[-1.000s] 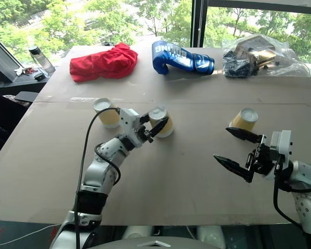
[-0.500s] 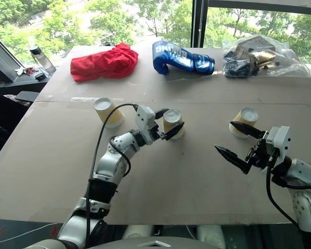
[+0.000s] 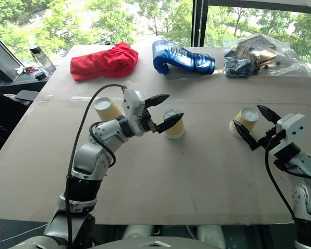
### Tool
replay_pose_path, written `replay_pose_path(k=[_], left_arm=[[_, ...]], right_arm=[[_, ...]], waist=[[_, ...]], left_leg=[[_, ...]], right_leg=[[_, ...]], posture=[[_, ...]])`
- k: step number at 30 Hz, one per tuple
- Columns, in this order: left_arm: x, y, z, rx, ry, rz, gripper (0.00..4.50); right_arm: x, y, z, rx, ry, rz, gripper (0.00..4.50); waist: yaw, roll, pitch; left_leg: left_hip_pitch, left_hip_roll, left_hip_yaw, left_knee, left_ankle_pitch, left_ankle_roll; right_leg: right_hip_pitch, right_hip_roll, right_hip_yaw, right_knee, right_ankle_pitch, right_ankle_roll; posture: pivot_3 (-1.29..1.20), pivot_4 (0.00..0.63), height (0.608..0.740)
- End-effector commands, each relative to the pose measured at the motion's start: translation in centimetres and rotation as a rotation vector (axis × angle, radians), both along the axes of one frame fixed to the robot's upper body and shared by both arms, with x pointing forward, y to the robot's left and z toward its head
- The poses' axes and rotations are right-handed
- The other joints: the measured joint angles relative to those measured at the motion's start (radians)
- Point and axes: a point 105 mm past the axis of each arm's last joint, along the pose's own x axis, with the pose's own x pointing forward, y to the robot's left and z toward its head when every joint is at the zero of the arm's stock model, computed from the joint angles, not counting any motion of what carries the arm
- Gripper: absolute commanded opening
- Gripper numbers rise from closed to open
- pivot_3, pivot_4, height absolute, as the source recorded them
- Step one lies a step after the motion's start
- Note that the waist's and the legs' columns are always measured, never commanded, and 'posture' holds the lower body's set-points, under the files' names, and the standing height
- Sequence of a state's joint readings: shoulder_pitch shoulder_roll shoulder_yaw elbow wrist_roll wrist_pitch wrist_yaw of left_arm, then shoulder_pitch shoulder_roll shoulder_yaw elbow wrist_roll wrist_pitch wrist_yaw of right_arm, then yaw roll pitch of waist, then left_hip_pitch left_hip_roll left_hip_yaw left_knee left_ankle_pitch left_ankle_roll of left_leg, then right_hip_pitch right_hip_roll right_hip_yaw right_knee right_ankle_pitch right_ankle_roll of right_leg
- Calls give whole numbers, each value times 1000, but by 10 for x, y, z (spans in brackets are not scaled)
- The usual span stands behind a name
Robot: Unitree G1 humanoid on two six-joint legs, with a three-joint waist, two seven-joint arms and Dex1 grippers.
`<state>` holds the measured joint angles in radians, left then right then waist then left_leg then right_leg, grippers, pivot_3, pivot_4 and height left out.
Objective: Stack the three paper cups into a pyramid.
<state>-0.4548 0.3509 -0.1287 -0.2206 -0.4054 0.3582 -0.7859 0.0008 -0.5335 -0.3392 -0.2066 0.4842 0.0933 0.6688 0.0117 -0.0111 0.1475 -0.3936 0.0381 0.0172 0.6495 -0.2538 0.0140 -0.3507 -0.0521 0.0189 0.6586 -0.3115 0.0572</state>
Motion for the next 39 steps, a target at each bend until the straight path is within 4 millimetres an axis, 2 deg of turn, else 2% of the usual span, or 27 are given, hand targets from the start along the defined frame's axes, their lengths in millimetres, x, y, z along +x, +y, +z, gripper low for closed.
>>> replay_pose_path(k=[1, 9, 15, 30, 31, 32, 35, 36, 39], left_arm=[[-22, -10, 18, 31, -8, -148, 4473], [-47, -11, 22, 120, 87, -284, 4473], [-46, -7, 20, 134, 108, -275, 4473], [-44, -4, 22, 127, 104, -245, 4473], [-44, -4, 22, 126, 104, -243, 4500], [-44, -4, 22, 125, 104, -240, 4500], [-44, -3, 23, 123, 101, -231, 4500], [-44, -3, 23, 124, 100, -226, 4500], [-44, 1, 23, 128, 92, -201, 4500]], right_arm=[[9, -14, 0, -18, 3, -101, 4500], [25, -19, -5, 42, 17, -173, 4500], [29, -11, -10, 81, 36, -157, 4500], [35, -6, -16, 148, 94, -139, 4500], [35, -6, -17, 148, 96, -140, 3964], [35, -6, -18, 145, 100, -135, 3685], [35, -6, -21, 139, 110, -126, 2135], [35, -6, -22, 138, 109, -124, 1870], [37, -5, -21, 134, 103, -122, 1836]], waist=[[0, 0, 0], [-3, 1, 0], [-3, 1, 1], [-3, 1, 1], [-3, 1, 1], [-3, 1, 1], [-3, 1, 1], [-3, 1, 1], [-4, 1, 1]], left_leg=[[-1, 0, 0, 0, 0, -1], [-4, 0, 1, 0, 1, -1], [-4, 0, 2, 0, 1, -1], [-5, 0, 3, 0, 0, 0], [-5, 0, 3, 0, 0, 0], [-5, 0, 3, 0, 0, 1], [-5, 0, 3, 0, 0, 1], [-5, 0, 3, 0, 0, 1], [-4, 0, 3, 0, -1, 1]], right_leg=[[-1, 0, 0, 0, 0, 0], [-5, 1, 2, 2, 0, 0], [-7, 2, 3, 3, 0, 0], [-7, 2, 4, 3, 0, 0], [-7, 2, 4, 3, 0, 0], [-7, 2, 4, 3, 0, 0], [-7, 2, 4, 3, 0, 0], [-7, 2, 4, 3, 0, 0], [-7, 2, 4, 3, 0, 0]], posture=[[0, 150, 740], [0, 150, 740], [0, 150, 740], [0, 150, 740], [0, 150, 740], [0, 150, 740], [0, 150, 740], [0, 150, 740], [0, 150, 740]])
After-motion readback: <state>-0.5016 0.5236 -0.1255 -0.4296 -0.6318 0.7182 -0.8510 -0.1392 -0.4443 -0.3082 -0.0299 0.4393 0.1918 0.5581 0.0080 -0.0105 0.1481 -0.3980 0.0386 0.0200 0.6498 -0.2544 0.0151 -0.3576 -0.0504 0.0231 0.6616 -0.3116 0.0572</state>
